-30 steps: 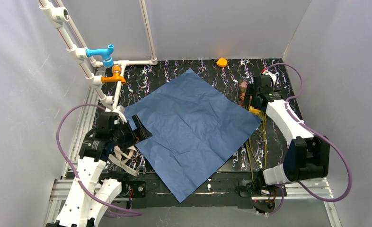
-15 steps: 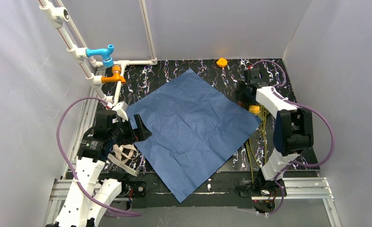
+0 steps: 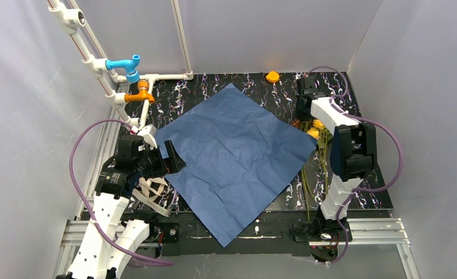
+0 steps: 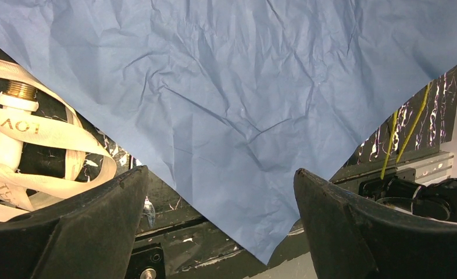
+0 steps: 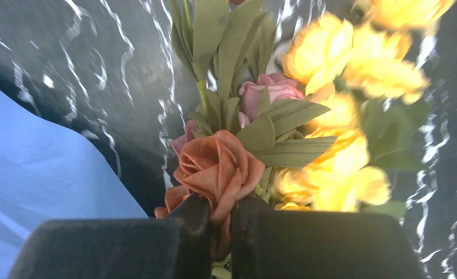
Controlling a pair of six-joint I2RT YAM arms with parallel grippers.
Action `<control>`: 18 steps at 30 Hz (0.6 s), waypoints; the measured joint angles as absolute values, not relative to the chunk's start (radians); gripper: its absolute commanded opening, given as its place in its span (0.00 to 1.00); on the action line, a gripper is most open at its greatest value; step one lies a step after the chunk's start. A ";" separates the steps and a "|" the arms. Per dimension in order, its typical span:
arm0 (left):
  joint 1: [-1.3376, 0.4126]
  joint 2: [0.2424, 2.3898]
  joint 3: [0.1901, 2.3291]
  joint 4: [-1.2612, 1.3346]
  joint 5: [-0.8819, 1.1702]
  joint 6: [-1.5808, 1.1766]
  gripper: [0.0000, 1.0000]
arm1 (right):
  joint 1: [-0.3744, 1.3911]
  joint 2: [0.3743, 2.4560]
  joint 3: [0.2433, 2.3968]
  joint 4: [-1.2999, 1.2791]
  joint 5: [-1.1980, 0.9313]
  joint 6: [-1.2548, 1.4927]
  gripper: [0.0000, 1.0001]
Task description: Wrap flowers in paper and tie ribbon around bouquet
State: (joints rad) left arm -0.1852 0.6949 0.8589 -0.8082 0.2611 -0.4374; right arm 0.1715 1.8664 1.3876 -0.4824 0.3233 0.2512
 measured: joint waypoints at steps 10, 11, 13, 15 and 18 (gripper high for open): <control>-0.185 0.700 0.859 -0.808 0.261 -0.437 0.95 | 0.171 1.826 1.721 -0.495 0.415 0.124 0.01; -0.185 0.702 0.859 -0.808 0.261 -0.437 0.94 | 0.171 1.806 1.738 -0.490 0.418 0.113 0.01; -0.185 0.705 0.859 -0.808 0.261 -0.437 0.94 | 0.171 1.756 1.750 -0.466 0.414 0.094 0.01; -0.185 0.709 0.859 -0.808 0.261 -0.437 0.94 | 0.171 1.690 1.750 -0.433 0.405 0.078 0.01; -0.185 0.711 0.858 -0.808 0.262 -0.437 0.94 | 0.171 1.590 1.750 -0.368 0.382 0.071 0.01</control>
